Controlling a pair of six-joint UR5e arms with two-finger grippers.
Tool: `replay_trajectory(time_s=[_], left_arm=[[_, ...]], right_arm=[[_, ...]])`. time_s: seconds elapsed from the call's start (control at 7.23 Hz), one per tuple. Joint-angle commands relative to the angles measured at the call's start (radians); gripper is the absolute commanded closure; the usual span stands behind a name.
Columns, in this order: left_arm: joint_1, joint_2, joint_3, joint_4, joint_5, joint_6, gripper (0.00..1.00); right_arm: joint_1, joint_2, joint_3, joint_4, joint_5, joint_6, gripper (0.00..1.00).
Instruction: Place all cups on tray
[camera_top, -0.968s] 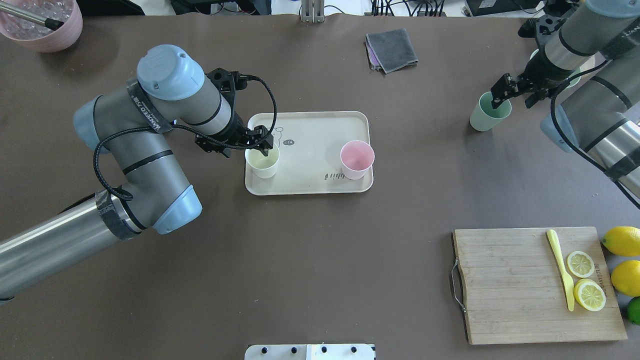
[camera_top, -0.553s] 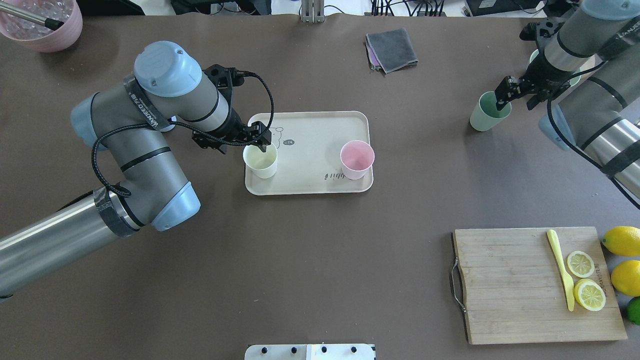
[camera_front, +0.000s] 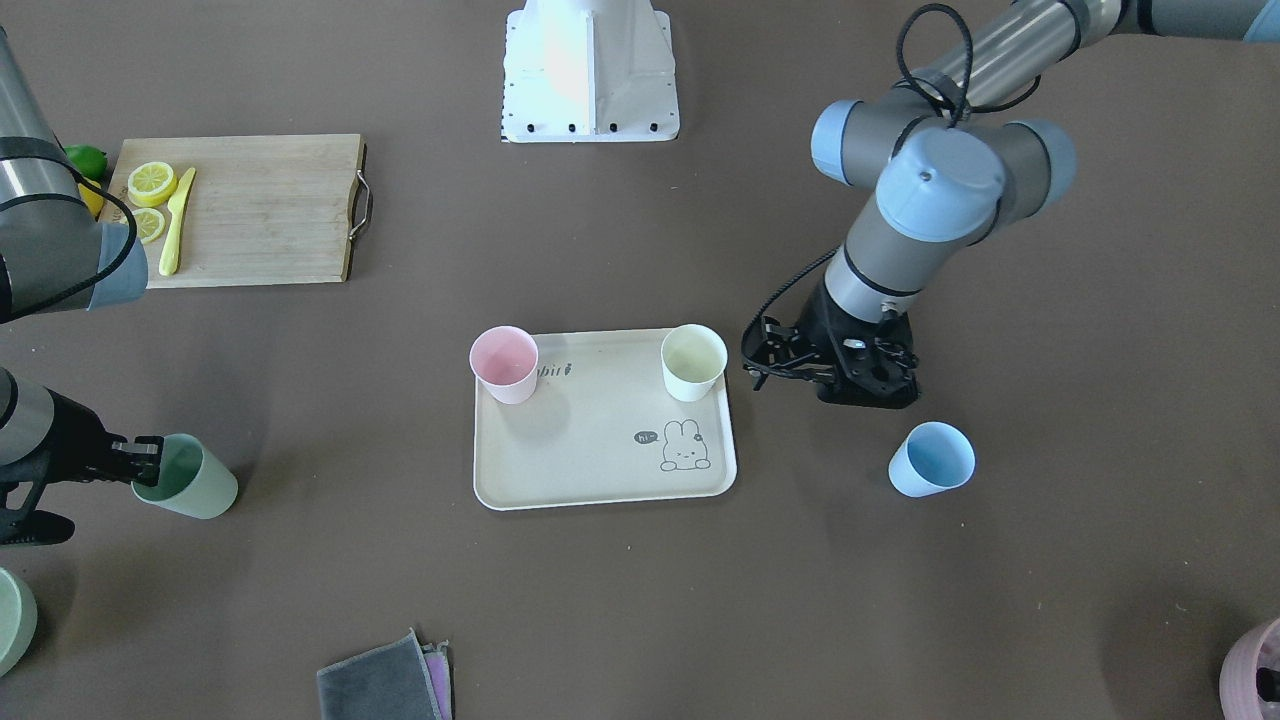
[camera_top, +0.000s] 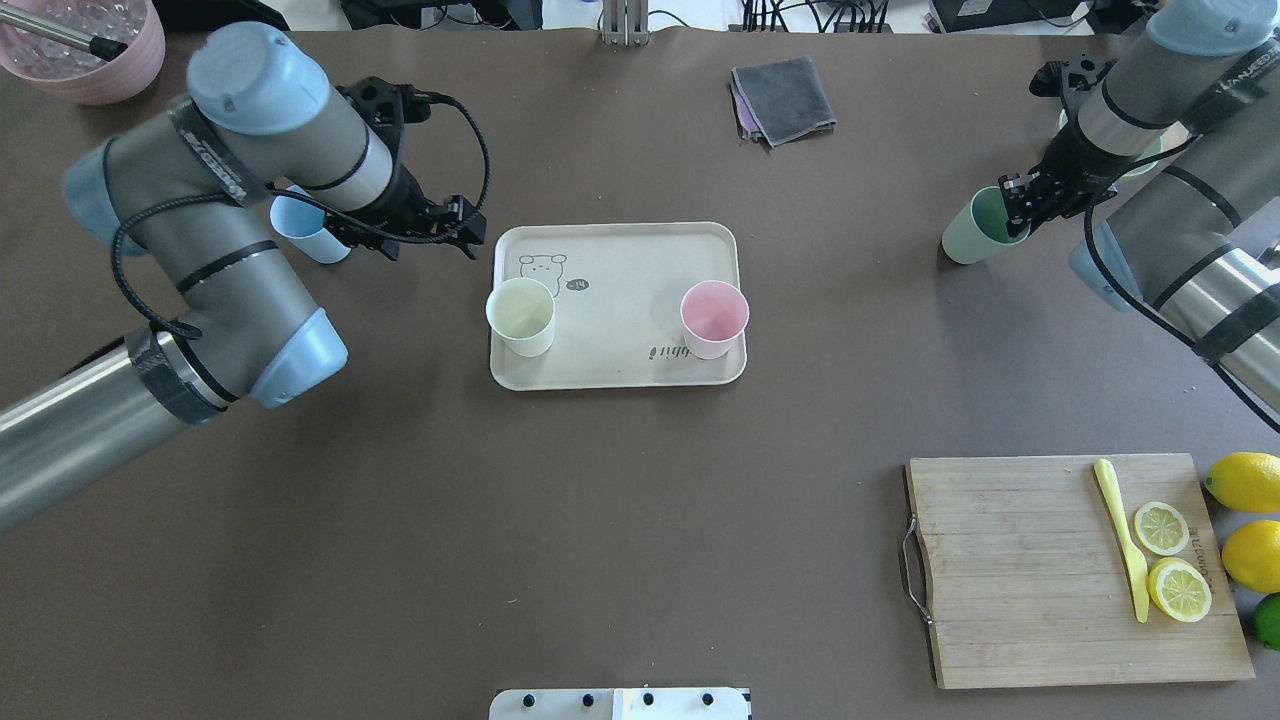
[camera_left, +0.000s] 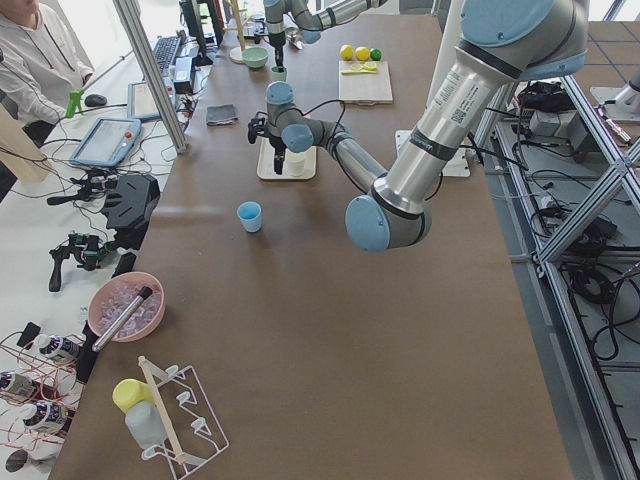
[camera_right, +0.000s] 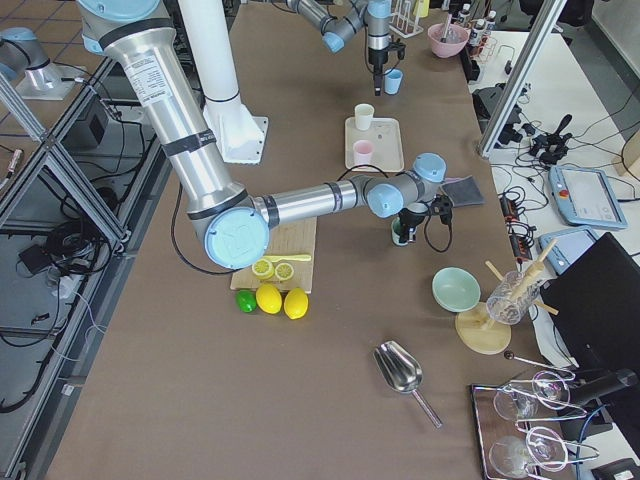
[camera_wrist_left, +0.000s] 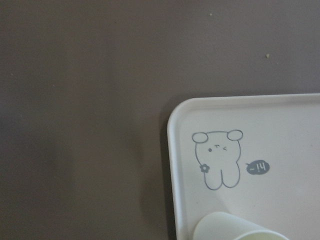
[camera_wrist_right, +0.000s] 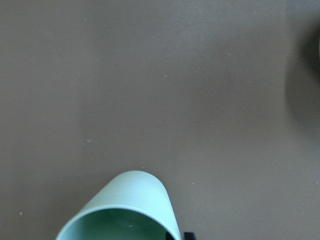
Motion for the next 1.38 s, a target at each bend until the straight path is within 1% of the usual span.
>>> replay_trajectory(time_s=[0.0,0.14,0.28,0.41,0.69,0.97,1.11,1.24], left_arm=[[-0.162,0.072,0.044,0.005,-0.114,0.248,0.03],[-0.195,0.084,0.08,0.015,-0.115,0.334,0.03],[-0.201,0.08,0.148,0.014,-0.11,0.369,0.03],[-0.2,0.069,0.183,0.011,-0.11,0.355,0.03],[-0.192,0.062,0.199,0.008,-0.112,0.347,0.07],[-0.163,0.048,0.217,0.0,-0.11,0.311,0.1],[-0.157,0.04,0.237,-0.011,-0.109,0.311,0.21],[-0.152,0.04,0.257,-0.047,-0.107,0.309,0.5]], right_arm=[[-0.007,0.061,0.01,-0.009,0.031,0.07,1.0],[-0.043,0.094,0.03,-0.009,0.046,0.153,1.0],[-0.074,0.139,0.037,-0.006,0.047,0.248,1.0],[-0.112,0.174,0.053,-0.006,0.047,0.313,1.0],[-0.184,0.226,0.06,0.003,0.036,0.428,1.0],[-0.238,0.25,0.06,0.005,-0.001,0.465,1.0],[-0.27,0.265,0.06,0.005,-0.028,0.493,1.0],[-0.293,0.277,0.059,0.005,-0.048,0.508,1.0]])
